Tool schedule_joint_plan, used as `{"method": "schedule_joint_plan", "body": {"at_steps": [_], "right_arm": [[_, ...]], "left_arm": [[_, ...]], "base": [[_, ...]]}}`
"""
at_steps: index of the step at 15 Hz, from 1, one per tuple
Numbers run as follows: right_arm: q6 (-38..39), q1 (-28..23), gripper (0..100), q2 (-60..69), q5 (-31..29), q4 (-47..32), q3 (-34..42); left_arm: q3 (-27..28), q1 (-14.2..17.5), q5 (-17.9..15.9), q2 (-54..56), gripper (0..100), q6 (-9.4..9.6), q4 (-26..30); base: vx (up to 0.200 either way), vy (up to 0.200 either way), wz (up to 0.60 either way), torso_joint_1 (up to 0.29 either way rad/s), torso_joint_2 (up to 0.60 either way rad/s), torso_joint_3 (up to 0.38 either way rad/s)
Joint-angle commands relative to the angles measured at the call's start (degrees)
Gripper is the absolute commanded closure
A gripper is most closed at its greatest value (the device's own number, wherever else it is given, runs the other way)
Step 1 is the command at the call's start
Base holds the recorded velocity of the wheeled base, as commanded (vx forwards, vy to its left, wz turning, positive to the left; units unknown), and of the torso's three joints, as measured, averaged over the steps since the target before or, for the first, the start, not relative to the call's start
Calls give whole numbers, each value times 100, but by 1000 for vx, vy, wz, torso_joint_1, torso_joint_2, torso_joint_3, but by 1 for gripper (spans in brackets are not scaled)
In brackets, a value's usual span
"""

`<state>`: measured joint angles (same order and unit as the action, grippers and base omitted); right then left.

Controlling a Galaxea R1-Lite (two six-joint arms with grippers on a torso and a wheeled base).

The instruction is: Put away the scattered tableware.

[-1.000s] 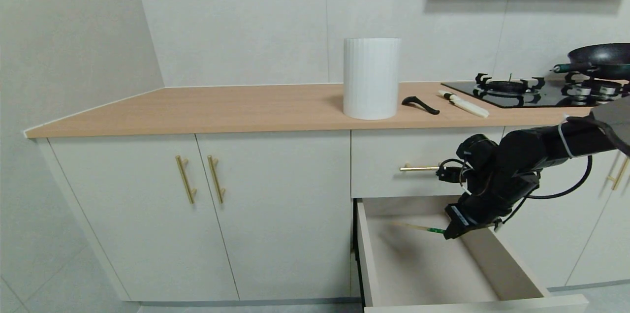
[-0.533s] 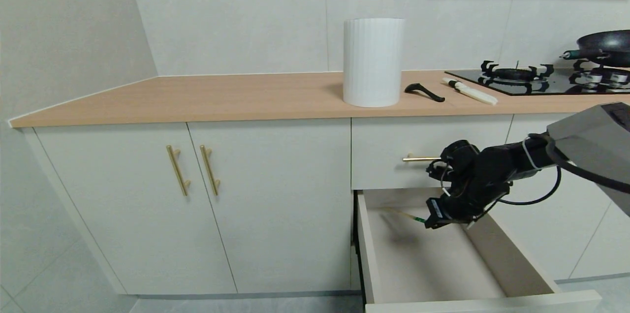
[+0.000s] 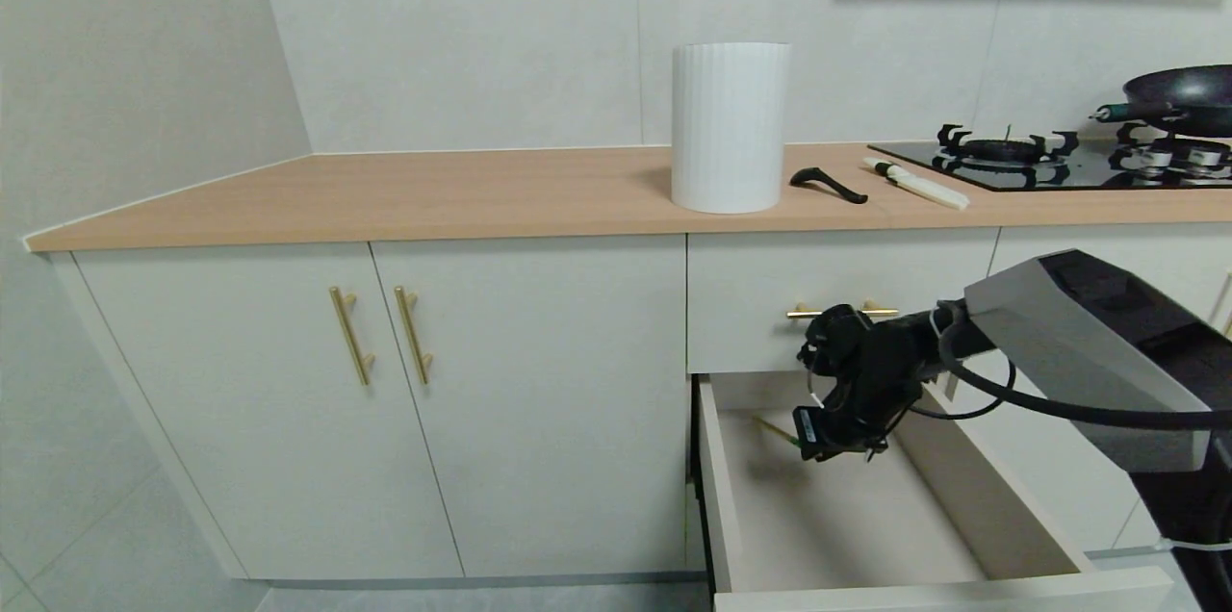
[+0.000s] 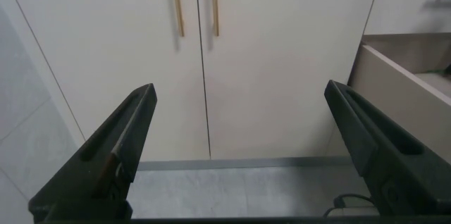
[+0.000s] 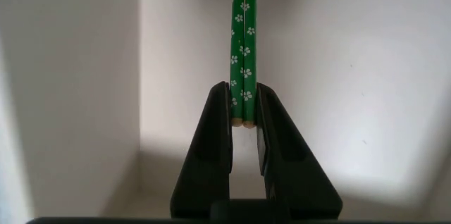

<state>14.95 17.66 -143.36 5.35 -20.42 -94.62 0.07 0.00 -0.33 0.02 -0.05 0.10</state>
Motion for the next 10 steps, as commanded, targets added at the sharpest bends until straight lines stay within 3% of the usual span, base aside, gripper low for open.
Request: {"method": "schedule_joint_plan", "body": {"at_steps": [1, 5, 10], "right_arm": [[35, 62, 100, -271, -69, -6, -109], [35, 255, 100, -447, -685, -15, -83], [52, 378, 100, -482, -931, 3, -21]], "left_arm": [[1, 0, -2, -2, 0, -4, -1], [1, 0, -2, -2, 0, -4, -1], [1, 0, -2, -2, 0, -4, -1]], "base": [[0, 0, 0, 0, 0, 0], [0, 0, 0, 0, 0, 0], [0, 0, 0, 0, 0, 0]]}}
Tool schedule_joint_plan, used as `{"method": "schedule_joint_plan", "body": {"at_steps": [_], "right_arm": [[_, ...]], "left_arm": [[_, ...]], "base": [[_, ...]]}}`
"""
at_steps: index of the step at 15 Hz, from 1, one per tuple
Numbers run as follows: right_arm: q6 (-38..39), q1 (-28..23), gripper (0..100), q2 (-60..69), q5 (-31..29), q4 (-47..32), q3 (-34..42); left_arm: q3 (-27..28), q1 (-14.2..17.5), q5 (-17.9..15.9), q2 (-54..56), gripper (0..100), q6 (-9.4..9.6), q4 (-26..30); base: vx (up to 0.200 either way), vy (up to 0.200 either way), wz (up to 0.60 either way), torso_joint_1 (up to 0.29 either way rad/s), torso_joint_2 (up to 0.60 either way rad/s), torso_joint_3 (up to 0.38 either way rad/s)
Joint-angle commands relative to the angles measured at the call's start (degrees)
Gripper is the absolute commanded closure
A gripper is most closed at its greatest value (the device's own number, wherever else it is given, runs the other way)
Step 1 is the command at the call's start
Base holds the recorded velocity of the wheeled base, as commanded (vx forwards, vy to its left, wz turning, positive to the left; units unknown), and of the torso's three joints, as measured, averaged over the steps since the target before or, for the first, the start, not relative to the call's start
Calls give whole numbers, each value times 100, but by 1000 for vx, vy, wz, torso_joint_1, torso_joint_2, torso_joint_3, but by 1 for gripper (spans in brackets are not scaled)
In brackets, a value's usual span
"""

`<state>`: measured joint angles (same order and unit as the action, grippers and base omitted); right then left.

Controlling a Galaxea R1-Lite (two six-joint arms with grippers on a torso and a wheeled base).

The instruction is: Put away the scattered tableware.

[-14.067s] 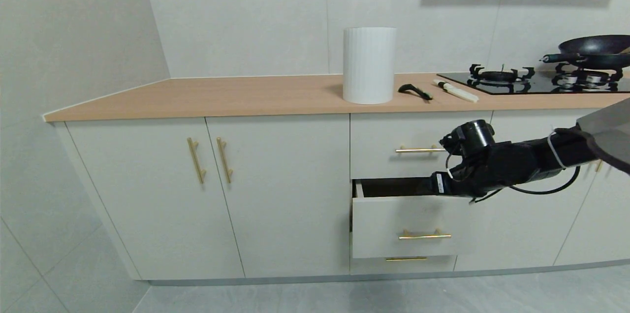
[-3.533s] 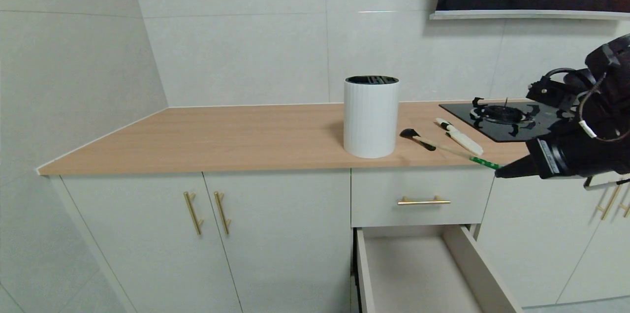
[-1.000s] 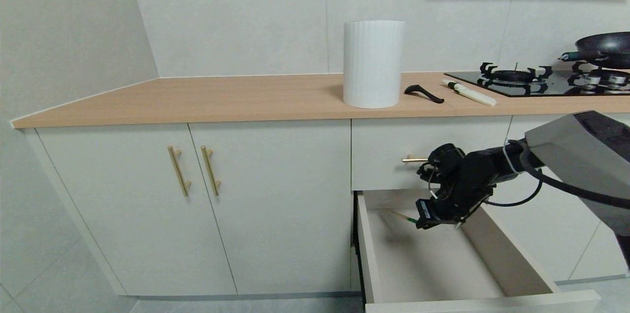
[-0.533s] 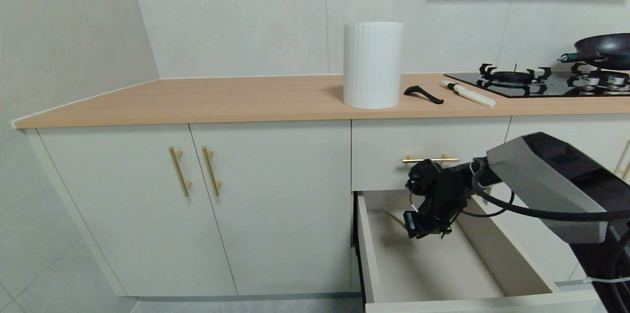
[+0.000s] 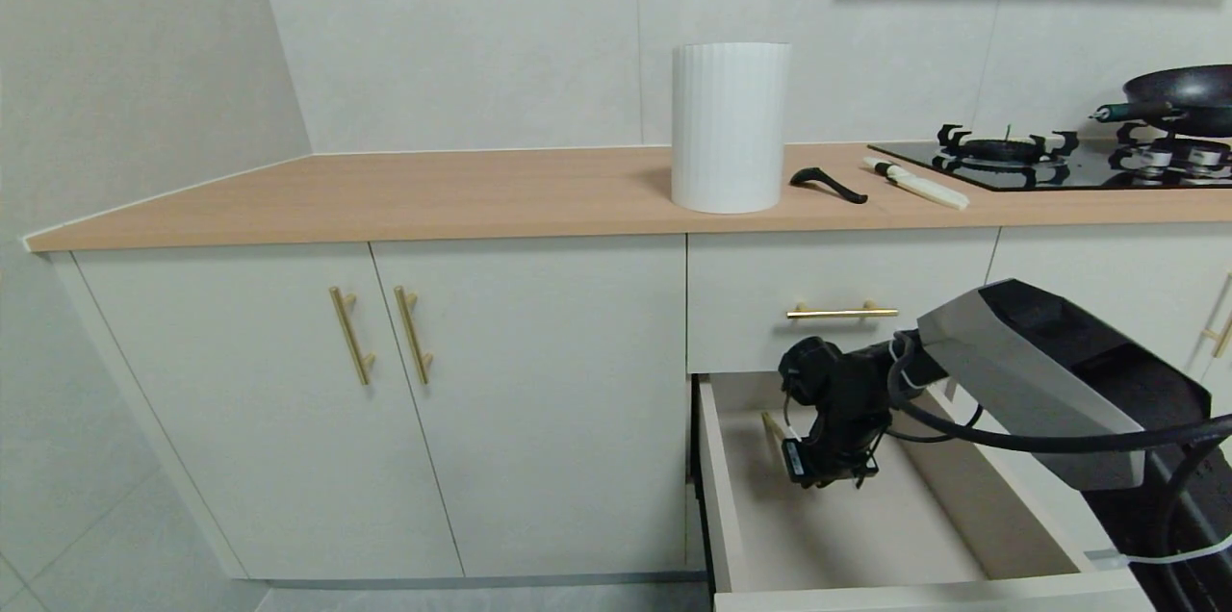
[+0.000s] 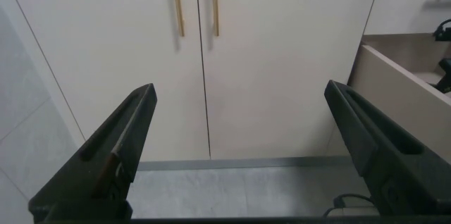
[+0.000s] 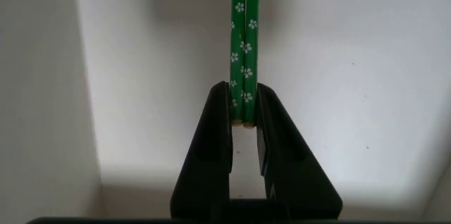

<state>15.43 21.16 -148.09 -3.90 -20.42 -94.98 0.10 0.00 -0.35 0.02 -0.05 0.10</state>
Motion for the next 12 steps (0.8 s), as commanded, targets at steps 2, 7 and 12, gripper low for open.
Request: {"method": "schedule_joint_plan", "body": {"at_steps": [2, 7, 12], "right_arm": [[4, 28, 100, -9, -5, 3, 14], [4, 28, 0, 0, -5, 3, 14], [91, 28, 0, 650, 39, 3, 498]], "left_arm": [[-1, 0, 0, -2, 0, 5, -1], [-1, 0, 0, -2, 0, -4, -1], [-1, 0, 0, -2, 0, -4, -1]], "base": [[0, 0, 0, 0, 0, 0], [0, 0, 0, 0, 0, 0], [0, 0, 0, 0, 0, 0]]}}
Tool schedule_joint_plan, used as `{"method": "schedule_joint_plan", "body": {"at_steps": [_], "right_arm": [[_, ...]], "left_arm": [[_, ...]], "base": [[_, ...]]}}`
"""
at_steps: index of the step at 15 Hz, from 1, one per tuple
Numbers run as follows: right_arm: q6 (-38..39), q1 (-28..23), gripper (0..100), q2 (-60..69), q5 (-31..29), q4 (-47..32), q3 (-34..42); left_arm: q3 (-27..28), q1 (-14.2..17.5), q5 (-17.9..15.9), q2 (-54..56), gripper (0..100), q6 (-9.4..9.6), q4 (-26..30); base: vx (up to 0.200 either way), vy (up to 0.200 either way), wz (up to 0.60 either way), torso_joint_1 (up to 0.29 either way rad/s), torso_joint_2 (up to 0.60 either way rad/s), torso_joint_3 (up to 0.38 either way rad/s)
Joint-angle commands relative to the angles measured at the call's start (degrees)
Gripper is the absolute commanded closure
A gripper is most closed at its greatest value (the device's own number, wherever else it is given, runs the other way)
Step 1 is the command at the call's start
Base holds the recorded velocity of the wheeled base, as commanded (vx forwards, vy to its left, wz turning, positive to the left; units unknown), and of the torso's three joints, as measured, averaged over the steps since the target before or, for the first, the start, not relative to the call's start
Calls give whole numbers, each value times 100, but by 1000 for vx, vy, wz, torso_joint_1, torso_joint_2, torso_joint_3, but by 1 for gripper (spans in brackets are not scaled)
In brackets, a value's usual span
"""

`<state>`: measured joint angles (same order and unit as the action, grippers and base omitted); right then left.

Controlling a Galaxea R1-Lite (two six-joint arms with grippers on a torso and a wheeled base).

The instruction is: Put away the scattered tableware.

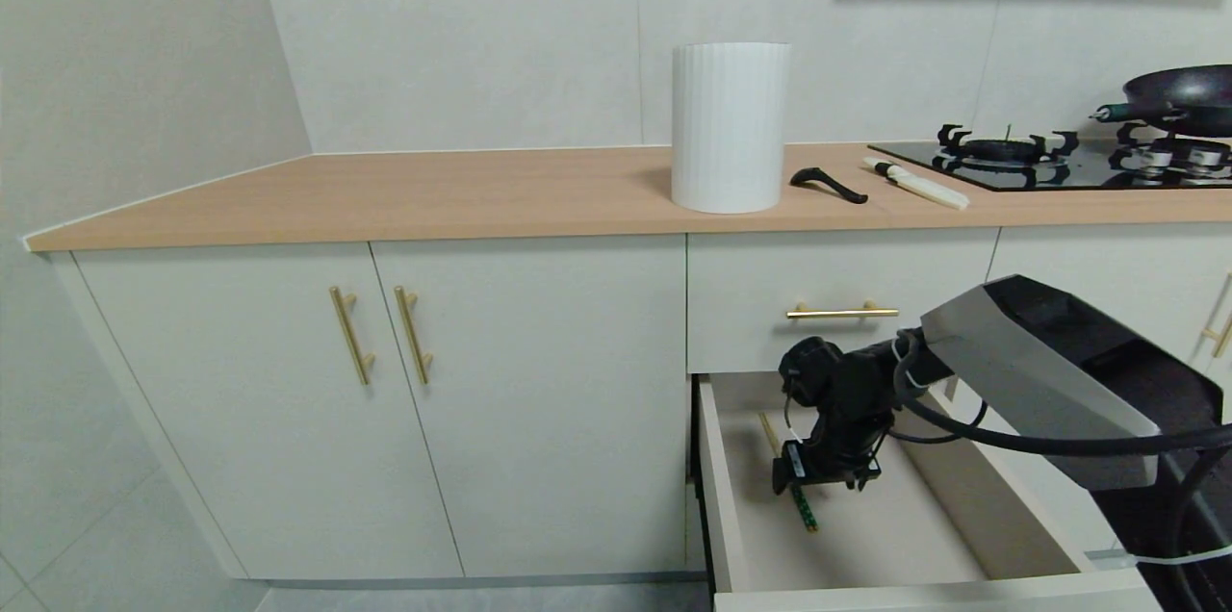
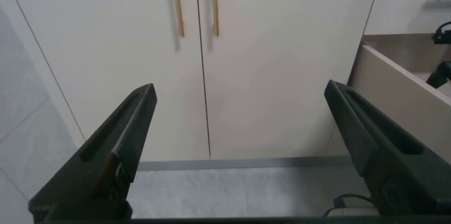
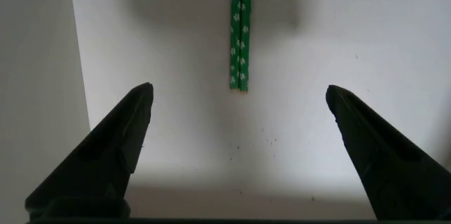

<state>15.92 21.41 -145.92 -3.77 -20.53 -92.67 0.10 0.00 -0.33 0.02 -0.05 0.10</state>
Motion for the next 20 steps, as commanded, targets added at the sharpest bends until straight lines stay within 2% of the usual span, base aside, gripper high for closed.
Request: {"method": "schedule_joint_plan", "body": {"at_steps": [1, 4, 12, 20], "right_arm": [[43, -5, 0, 820, 104, 23, 540], [-1, -251, 0, 1892, 588, 137, 1102], [-406, -1165, 0, 3755, 632, 111, 1313], [-669, -1262, 0, 4080, 632, 146, 1524]], "left_arm": [[-1, 0, -2, -2, 0, -4, -1], [-1, 0, -2, -2, 0, 5, -1], [-1, 0, -2, -2, 0, -4, -1], [-1, 0, -2, -2, 0, 5, -1]], "base": [[0, 0, 0, 0, 0, 0], [0, 0, 0, 0, 0, 0], [0, 0, 0, 0, 0, 0], [0, 0, 0, 16, -23, -4]]}}
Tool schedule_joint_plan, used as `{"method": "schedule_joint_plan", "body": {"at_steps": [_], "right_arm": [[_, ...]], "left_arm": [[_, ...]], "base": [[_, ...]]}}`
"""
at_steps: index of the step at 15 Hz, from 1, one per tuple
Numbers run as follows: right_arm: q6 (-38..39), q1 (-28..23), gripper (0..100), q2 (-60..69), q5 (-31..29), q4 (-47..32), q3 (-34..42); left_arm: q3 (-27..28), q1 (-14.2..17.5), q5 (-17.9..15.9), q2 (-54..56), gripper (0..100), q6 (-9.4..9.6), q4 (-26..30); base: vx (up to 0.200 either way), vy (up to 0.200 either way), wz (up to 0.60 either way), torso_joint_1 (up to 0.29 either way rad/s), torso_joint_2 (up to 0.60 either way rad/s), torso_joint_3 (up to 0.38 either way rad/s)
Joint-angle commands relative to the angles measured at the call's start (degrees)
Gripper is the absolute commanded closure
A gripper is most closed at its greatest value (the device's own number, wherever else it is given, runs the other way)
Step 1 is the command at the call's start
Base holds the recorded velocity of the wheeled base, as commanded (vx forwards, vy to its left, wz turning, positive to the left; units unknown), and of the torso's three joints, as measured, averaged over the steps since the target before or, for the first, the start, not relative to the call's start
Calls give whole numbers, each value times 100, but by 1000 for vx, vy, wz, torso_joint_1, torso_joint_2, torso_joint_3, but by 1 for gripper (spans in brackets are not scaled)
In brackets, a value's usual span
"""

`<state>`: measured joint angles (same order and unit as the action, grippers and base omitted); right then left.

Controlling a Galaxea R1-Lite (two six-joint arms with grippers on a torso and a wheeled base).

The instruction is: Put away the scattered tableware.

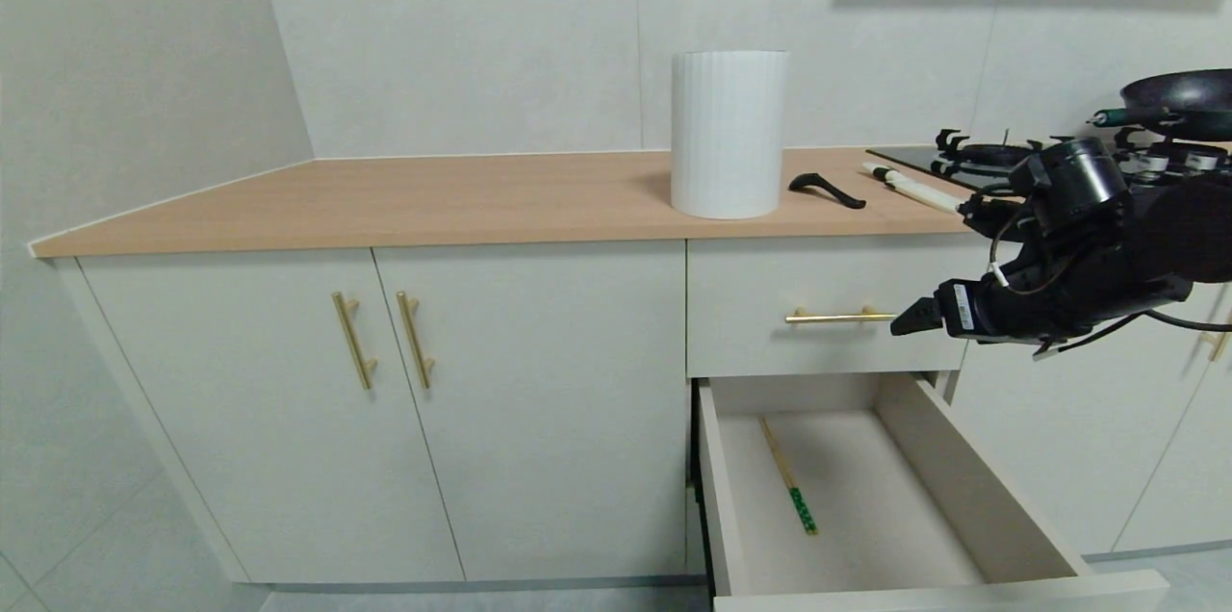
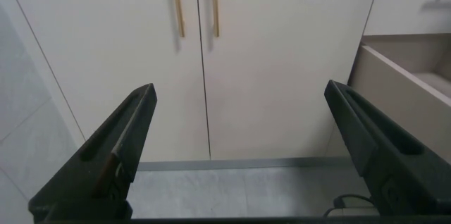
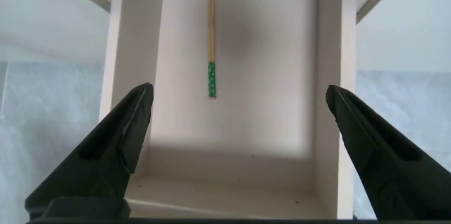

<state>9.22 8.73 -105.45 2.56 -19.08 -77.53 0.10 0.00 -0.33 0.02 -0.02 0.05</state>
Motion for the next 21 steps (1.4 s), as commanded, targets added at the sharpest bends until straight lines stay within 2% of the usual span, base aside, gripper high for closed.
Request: {"method": "schedule_joint_plan", "body": {"at_steps": [1, 5, 13, 17, 21], "right_arm": [[1, 15, 0, 24, -1, 1, 10], [1, 24, 0, -2, -1, 1, 19], [-8, 32, 0, 16, -1, 124, 116], [-280, 32, 0, -46, -27, 1003, 493], [-377, -3, 0, -819, 25, 2541, 265]], "left_arm": [[-1, 0, -2, -2, 0, -6, 4], [-1, 0, -2, -2, 0, -6, 4], [-1, 0, -2, -2, 0, 2, 4], [-1, 0, 7, -2, 0, -6, 4], [-1, 0, -2, -2, 0, -6, 4]], "base": [[0, 0, 0, 183, -119, -17], [0, 0, 0, 248, -149, -170], [0, 0, 0, 215, -556, -210], [0, 0, 0, 64, -88, -46], [0, 0, 0, 0, 0, 0]]}}
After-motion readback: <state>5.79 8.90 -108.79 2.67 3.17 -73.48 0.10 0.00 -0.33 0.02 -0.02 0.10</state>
